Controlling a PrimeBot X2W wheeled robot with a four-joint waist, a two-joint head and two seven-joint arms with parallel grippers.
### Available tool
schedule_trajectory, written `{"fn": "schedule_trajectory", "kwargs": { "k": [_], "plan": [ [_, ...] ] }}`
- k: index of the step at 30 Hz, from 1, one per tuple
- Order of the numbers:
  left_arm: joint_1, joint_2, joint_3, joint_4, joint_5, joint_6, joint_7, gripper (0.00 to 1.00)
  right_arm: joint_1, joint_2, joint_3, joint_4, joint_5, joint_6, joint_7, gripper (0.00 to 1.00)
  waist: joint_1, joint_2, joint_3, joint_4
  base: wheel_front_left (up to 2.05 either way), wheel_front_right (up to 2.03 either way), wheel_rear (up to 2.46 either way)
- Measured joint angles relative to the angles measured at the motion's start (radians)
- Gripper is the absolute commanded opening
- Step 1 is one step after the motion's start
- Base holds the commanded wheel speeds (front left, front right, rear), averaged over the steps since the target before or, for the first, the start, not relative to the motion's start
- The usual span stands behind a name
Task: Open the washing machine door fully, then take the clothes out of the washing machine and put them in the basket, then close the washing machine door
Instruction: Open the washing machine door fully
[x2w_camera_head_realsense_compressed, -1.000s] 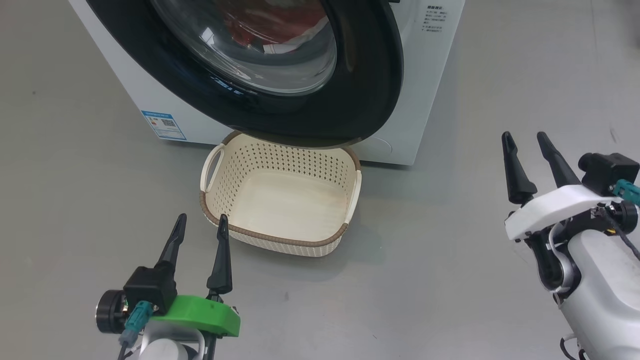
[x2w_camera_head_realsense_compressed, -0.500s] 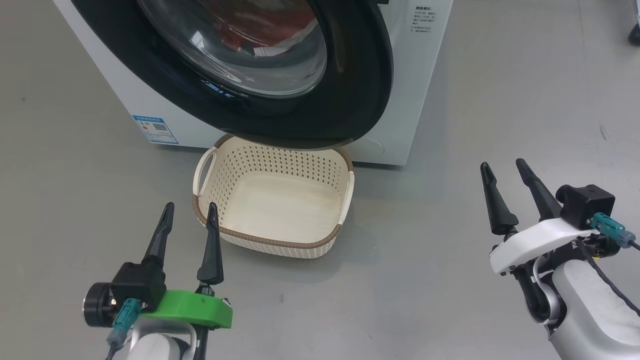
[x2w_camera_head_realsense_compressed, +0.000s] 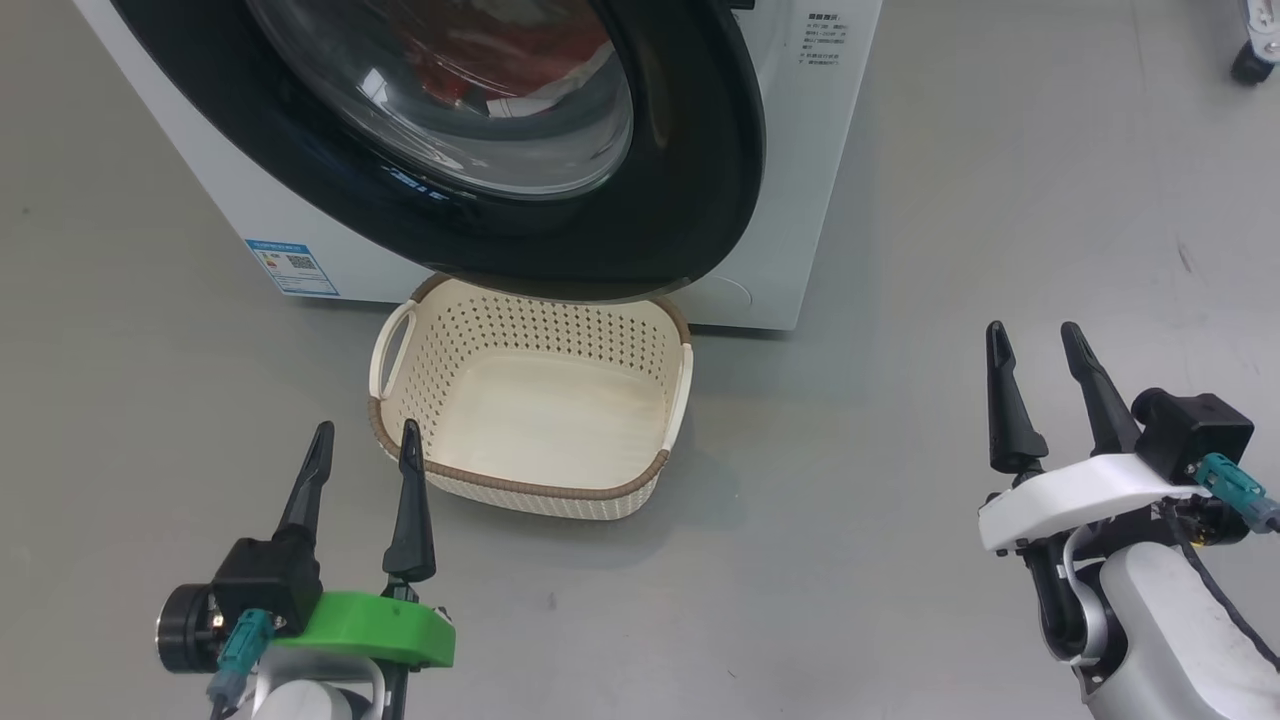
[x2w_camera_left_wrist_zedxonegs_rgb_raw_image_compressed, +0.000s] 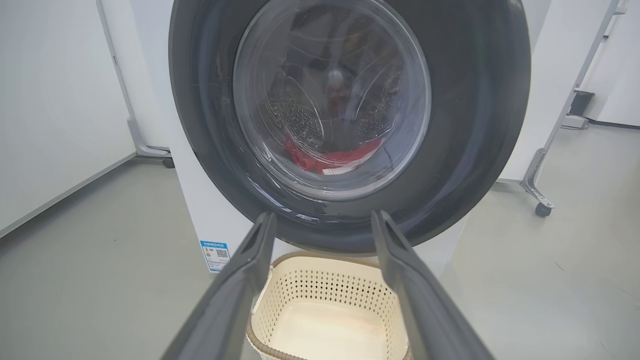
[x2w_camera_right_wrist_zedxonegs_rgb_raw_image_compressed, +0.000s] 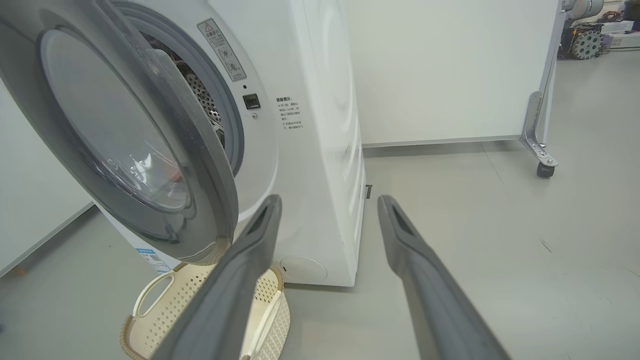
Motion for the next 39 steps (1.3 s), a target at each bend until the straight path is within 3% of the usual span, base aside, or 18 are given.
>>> {"fn": "schedule_trajectory", "kwargs": {
  "k": [18,39],
  "plan": [
    [0.003,0.000,-0.007,0.006,0.000,0.000,0.000,1.00,0.095,0.039,-0.061,-0.063,-0.056,-0.012,0.000,1.00,0.0000,0.0000,0.003,-0.041,0.00,0.00,0.00],
    [0.003,0.000,-0.012,0.013,0.000,-0.001,0.000,1.00,0.128,0.053,-0.083,-0.098,-0.096,-0.013,0.000,1.00,0.0000,0.0000,0.009,-0.032,0.00,0.00,0.00]
  ]
}}
